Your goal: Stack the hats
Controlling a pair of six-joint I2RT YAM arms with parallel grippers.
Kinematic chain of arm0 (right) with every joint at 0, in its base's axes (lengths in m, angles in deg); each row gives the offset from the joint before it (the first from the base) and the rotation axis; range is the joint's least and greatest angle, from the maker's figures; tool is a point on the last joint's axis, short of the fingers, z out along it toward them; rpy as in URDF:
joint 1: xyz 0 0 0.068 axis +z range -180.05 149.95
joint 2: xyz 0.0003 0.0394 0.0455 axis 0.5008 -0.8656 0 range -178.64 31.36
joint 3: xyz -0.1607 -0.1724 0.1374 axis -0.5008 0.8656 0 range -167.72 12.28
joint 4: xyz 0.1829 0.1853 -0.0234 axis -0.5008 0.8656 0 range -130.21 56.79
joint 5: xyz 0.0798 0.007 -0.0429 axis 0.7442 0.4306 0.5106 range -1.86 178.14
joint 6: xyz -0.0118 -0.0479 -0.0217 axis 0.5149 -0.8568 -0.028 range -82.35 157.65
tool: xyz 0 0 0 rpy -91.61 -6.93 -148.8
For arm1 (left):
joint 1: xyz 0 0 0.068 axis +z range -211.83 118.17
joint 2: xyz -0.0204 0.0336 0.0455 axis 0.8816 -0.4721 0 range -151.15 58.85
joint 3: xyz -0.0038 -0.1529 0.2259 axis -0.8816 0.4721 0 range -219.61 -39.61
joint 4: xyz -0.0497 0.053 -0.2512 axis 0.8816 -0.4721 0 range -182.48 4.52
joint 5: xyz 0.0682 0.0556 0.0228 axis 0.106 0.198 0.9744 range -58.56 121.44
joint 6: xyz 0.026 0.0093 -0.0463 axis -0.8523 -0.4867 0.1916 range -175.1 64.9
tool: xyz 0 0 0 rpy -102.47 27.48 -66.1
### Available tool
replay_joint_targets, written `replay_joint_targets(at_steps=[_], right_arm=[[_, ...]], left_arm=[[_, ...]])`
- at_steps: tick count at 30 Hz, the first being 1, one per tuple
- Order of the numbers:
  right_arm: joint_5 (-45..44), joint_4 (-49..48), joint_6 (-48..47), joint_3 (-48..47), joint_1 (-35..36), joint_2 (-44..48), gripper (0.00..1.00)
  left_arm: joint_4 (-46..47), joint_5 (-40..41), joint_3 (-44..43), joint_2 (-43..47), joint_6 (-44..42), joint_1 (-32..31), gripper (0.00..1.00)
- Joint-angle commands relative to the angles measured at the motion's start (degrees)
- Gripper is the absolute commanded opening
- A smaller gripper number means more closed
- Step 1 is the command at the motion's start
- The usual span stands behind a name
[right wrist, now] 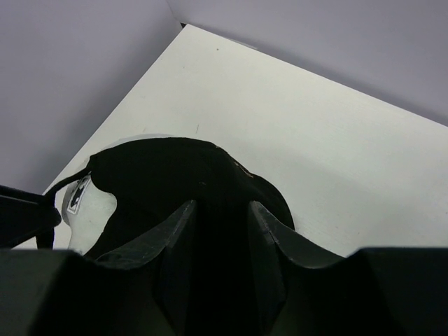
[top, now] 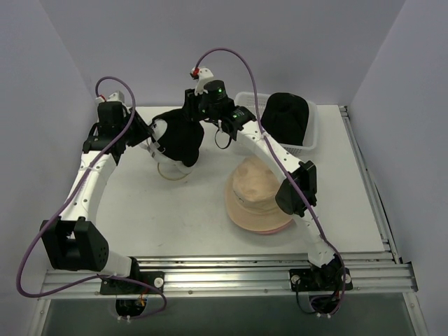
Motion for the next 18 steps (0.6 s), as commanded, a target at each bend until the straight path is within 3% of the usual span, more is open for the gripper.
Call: replay_joint_targets(at_steps=[1,6,10,13,18], right_arm=[[1.45,-2.11,-0.32,0.66,-0.33,1.41,0.31],[1.19,-2.20,-0.23,1.45,-0.33,1.23,0.25],[1.01,-2.37,-0.32,1.37,-0.42,1.67,0.07],[0.92,-2.46,-0.40,1.28,-0.33,2.19,0.01],[0.75,-2.29,-0.58,1.54,-0.42,3.07,0.00]], left_arm=[[0.59,1.22,-4.05,-0.19,-1.11,0.50,0.43],[0.50,0.95,-5.02,-0.63,-1.99,0.59,0.41],[0.33,0.43,-5.37,-1.42,-2.17,0.59,0.34],[0.33,-0.10,-5.63,-2.12,-2.17,0.59,0.31],[0.85,-0.63,-5.46,-2.47,-2.17,0.50,0.35]])
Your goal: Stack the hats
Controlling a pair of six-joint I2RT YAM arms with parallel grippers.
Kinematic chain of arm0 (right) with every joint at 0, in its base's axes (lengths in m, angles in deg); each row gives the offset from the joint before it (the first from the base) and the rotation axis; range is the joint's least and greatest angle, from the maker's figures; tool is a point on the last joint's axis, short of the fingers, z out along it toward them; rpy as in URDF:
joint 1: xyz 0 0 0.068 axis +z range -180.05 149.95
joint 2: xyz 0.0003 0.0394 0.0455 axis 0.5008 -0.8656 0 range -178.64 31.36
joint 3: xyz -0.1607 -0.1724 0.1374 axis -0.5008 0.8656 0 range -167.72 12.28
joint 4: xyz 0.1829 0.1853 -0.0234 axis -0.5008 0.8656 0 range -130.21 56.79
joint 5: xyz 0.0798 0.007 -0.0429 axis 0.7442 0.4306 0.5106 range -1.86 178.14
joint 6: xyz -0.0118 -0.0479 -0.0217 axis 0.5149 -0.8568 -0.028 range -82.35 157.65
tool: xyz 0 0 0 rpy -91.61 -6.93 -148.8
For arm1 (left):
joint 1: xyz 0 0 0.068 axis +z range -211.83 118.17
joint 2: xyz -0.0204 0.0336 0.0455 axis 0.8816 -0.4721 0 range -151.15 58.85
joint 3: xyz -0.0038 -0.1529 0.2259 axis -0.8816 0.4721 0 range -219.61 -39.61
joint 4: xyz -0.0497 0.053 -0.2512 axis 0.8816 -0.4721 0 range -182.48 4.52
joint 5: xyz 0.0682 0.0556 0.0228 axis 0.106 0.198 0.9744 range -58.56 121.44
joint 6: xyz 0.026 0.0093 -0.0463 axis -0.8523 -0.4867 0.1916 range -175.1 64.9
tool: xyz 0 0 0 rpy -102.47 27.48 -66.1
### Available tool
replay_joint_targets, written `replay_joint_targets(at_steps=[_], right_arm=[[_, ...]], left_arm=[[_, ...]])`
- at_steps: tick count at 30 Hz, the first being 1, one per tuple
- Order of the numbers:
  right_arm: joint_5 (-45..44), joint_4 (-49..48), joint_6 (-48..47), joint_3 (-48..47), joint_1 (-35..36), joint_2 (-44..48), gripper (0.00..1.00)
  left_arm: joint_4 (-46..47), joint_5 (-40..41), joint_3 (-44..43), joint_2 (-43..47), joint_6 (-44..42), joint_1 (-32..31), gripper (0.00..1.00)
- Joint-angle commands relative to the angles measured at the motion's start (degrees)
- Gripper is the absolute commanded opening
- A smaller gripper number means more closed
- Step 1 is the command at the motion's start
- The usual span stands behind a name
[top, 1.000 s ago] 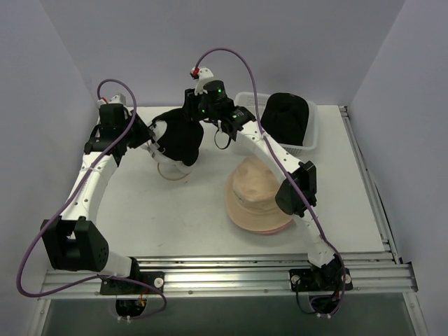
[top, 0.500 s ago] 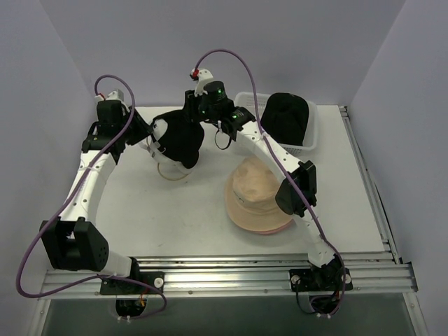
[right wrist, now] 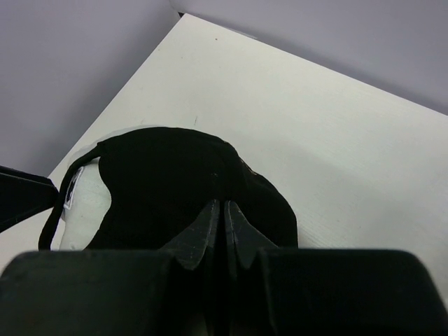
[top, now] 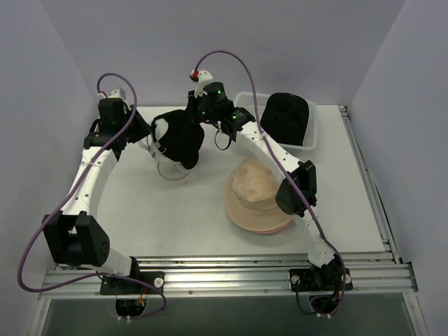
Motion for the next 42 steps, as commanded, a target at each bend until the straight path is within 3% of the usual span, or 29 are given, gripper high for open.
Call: replay_joint_targets(at_steps=[1,20,30,42], right_arm=[[0.33,-2.33,-0.58,0.60,-0.27,3.16,0.00],[0.25,-2.86,-0.58,2.19,-0.27,4.66,0.00],[0.42,-3.47,-0.49,2.45,-0.18,5.97,0.00],[0.42,-5.49,-0.40,4.91,0.61,9.40,0.00]], left_arm=[[1.29,-0.80,-2.44,-0.20,-0.42,0.52,0.36],[3.31,-0.98,-1.21,4.90,0.99,0.00,0.42],[4.46,-3.53,-1.82,2.44,-0.15,-1.59,0.42],[2.35,-0.98,-2.26,2.08,-1.38,-1.94,0.42]])
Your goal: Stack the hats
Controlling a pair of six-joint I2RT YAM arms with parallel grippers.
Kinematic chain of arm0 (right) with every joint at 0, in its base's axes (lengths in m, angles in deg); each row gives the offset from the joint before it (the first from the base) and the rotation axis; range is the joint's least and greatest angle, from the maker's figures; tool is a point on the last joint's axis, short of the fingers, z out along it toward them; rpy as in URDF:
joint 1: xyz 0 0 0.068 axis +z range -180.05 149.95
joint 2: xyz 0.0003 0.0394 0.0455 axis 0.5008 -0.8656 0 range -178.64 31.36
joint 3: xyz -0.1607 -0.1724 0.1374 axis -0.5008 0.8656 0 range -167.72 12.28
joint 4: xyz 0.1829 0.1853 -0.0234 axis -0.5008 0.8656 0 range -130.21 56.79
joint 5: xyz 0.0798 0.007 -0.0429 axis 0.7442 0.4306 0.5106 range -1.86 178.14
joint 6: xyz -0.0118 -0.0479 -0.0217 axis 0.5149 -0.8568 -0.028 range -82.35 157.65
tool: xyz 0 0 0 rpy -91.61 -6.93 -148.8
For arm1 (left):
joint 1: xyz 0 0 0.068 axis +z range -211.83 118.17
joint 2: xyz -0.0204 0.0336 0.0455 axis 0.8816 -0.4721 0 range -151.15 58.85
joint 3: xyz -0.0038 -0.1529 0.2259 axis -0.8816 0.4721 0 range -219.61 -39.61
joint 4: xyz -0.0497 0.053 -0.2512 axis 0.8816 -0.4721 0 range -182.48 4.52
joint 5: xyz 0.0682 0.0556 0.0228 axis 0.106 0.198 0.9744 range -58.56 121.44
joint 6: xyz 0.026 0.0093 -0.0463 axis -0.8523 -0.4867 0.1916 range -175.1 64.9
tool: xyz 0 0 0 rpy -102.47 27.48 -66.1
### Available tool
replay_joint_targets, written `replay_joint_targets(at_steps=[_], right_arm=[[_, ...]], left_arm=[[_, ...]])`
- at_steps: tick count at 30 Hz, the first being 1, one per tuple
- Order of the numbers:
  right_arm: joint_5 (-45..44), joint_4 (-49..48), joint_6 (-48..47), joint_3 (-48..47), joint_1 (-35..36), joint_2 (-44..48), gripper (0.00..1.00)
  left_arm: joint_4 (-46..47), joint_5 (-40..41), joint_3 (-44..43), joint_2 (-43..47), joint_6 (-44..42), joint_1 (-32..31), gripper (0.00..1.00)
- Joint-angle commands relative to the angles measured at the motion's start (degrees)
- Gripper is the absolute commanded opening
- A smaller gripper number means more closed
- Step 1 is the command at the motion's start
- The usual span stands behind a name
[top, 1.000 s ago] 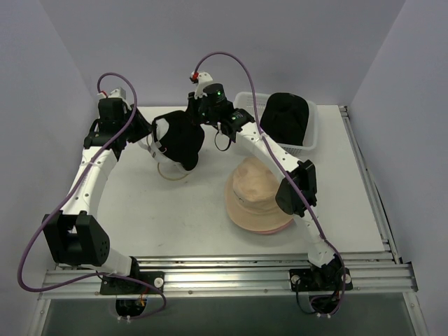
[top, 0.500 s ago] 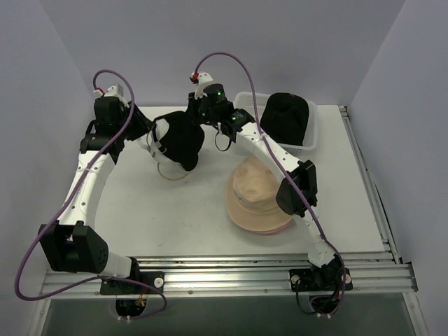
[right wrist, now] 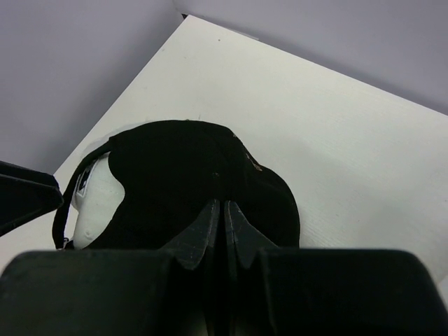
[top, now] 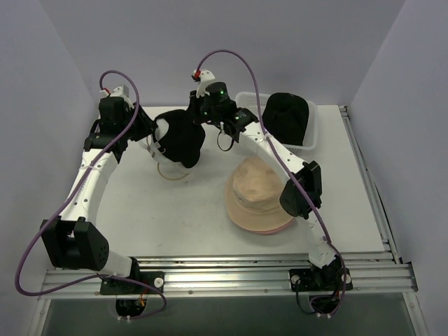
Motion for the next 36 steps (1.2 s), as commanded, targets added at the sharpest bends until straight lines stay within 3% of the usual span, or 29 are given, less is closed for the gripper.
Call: replay_joint_targets(at_steps=[1,36], right_arm=[[0.68,-4.25,-0.40,0.17,0.48,5.99,0.00],[6.13,-4.16,1.09,-4.05,2.59,3.88,0.00]], left_arm=[[0.86,1.77,-2.26,0.38,-1.38,-0.19,0.42],[-0.02,7.75,3.27,1.87,-1.56,-0.10,0.36]])
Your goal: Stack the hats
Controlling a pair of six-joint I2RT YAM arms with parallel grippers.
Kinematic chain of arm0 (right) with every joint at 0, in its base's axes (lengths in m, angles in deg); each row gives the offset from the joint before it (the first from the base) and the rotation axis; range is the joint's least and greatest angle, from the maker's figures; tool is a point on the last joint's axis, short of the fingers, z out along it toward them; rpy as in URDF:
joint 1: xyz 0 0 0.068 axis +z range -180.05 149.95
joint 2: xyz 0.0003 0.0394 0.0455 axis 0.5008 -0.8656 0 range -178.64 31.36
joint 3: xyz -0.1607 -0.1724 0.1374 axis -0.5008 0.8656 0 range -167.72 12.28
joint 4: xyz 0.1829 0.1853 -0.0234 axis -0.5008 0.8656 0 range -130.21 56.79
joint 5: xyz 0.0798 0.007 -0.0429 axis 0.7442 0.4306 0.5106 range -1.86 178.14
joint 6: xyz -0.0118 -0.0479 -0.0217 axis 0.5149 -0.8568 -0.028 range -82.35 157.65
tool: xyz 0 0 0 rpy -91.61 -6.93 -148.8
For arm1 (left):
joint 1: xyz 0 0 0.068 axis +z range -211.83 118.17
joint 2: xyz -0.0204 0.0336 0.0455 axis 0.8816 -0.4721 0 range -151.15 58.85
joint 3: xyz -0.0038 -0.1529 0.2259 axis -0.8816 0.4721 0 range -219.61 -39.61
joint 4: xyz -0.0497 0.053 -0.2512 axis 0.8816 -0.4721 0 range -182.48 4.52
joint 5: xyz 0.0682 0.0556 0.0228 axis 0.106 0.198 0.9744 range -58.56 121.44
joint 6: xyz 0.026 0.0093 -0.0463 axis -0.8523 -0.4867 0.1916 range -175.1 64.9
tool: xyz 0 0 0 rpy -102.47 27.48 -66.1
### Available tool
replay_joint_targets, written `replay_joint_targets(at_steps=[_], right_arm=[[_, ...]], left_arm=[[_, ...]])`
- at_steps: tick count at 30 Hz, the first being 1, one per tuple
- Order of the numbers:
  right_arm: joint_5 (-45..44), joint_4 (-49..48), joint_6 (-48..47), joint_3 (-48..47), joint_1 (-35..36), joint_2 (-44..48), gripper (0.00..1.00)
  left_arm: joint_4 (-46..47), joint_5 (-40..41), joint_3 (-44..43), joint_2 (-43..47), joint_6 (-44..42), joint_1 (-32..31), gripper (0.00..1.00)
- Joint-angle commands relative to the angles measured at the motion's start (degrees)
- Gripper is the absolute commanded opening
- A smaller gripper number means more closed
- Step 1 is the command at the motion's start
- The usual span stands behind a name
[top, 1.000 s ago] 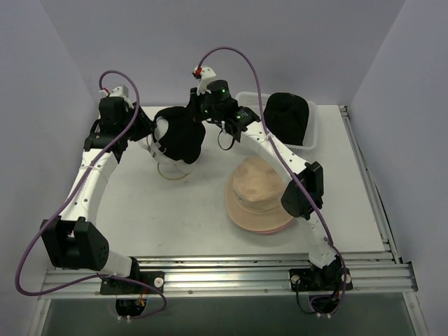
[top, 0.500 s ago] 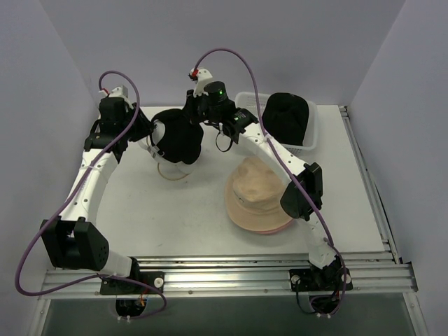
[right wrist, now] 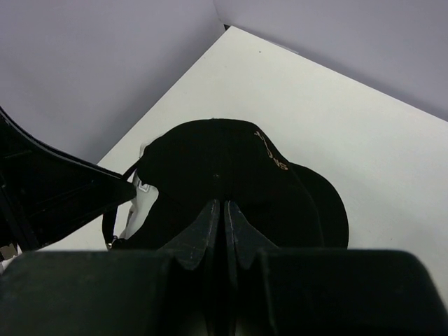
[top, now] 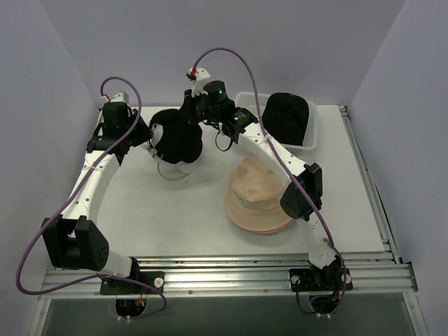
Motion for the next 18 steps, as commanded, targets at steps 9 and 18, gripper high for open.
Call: replay_joint_targets(at_steps=[9,18], right_arm=[[4.13,-3.44,0.83,-5.46,0.86,0.75,0.00],[6.06,-5.28,2.32,-9.59,0.95,-2.50,0.00]], left_arm=[[0.46,4.64,0.32,3.26,-0.49,0.09,0.32],[-0.50,4.64,-1.79,2.29,-0.49,0.53,0.25]])
